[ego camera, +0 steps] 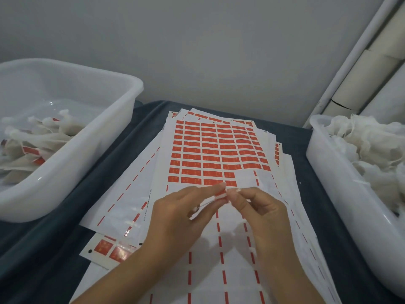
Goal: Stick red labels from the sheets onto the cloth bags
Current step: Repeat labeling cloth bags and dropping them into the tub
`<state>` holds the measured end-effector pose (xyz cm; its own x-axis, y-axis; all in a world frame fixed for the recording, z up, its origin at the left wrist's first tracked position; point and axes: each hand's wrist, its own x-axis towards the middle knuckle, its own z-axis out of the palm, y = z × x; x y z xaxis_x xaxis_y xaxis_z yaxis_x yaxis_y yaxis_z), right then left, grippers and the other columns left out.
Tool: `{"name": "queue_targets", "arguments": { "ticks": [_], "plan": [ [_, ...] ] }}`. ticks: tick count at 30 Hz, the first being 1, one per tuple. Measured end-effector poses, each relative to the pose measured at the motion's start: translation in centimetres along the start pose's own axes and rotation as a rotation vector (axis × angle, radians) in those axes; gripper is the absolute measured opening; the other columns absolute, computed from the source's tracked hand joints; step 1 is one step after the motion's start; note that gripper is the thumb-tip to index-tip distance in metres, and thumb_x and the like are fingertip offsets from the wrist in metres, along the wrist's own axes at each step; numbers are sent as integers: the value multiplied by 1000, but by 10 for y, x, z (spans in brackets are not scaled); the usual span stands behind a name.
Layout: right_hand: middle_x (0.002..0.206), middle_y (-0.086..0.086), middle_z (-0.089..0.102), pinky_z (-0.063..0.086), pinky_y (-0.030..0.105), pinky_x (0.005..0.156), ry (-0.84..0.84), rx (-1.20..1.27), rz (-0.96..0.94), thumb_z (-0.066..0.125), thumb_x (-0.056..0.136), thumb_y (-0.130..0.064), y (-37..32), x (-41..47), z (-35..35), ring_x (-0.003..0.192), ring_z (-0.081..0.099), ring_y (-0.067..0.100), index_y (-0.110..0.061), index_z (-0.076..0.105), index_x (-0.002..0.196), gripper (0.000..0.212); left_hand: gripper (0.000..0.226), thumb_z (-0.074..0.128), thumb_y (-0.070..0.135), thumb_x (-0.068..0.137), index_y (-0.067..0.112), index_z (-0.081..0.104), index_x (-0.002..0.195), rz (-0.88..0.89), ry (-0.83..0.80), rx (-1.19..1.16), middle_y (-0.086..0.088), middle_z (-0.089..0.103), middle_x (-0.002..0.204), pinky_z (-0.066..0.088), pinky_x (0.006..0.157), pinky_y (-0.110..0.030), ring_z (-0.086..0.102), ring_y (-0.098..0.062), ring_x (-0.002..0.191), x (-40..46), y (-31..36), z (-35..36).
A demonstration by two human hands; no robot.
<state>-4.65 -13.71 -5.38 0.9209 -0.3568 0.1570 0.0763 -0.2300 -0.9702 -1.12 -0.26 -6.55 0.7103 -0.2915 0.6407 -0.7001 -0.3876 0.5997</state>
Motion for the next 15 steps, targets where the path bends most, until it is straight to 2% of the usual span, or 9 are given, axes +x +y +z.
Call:
{"name": "queue_targets", "arguments": {
  "ticks": [2, 5, 7, 9, 11, 13, 15],
  "plan": [
    [87, -31, 65, 40, -3, 71, 55, -100, -111, 60, 67, -45, 1, -1, -1, 92, 58, -9, -37, 65, 75, 12, 30, 56, 35, 77, 27, 57, 107, -61, 2, -82, 21, 57, 81, 34, 58, 7, 52, 14, 77, 1, 2, 0],
    [87, -41, 61, 40, -2, 76, 111, -165, -230, 60, 70, -42, 1, -5, -2, 93, 57, -12, -42, 61, 76, 6, 29, 58, 32, 75, 27, 59, 104, -93, 1, -94, 24, 54, 77, 32, 59, 8, 52, 21, 75, 1, 2, 0],
    [87, -37, 64, 47, 6, 74, 167, -77, -197, 62, 70, -42, -1, -5, -6, 92, 60, -8, -40, 65, 73, 5, 24, 59, 41, 75, 34, 61, 98, -145, -14, -139, 33, 54, 76, 35, 61, 7, 53, 22, 74, 1, 3, -1],
    [89, -31, 67, 51, 11, 71, 197, 66, -100, 62, 69, -47, -4, -3, -10, 92, 63, -4, -40, 68, 79, 14, 23, 56, 55, 64, 50, 62, 86, -335, -34, -310, 41, 57, 68, 41, 64, 2, 56, 19, 76, 4, 8, -4],
    [90, -30, 67, 48, 4, 65, 152, 141, -49, 61, 66, -47, -6, -2, -9, 92, 62, -5, -35, 66, 85, 23, 16, 56, 61, 50, 58, 65, 63, -575, -34, -504, 34, 63, 63, 47, 57, -7, 58, 15, 70, 6, 10, -5],
    [88, -28, 67, 45, 2, 65, 62, 153, -23, 61, 63, -45, -7, -2, -3, 90, 63, -2, -28, 63, 86, 28, 26, 60, 59, 45, 49, 72, 67, -718, -20, -659, 18, 58, 49, 42, 49, -13, 54, 2, 51, 7, 10, -5],
    [87, -24, 69, 48, 5, 69, -2, 159, -14, 62, 62, -42, -5, -4, 3, 89, 65, 2, -25, 63, 83, 28, 34, 64, 54, 46, 36, 76, 72, -779, -7, -752, 9, 48, 42, 37, 45, -13, 42, -5, 40, 8, 11, -5]
  ]
}}
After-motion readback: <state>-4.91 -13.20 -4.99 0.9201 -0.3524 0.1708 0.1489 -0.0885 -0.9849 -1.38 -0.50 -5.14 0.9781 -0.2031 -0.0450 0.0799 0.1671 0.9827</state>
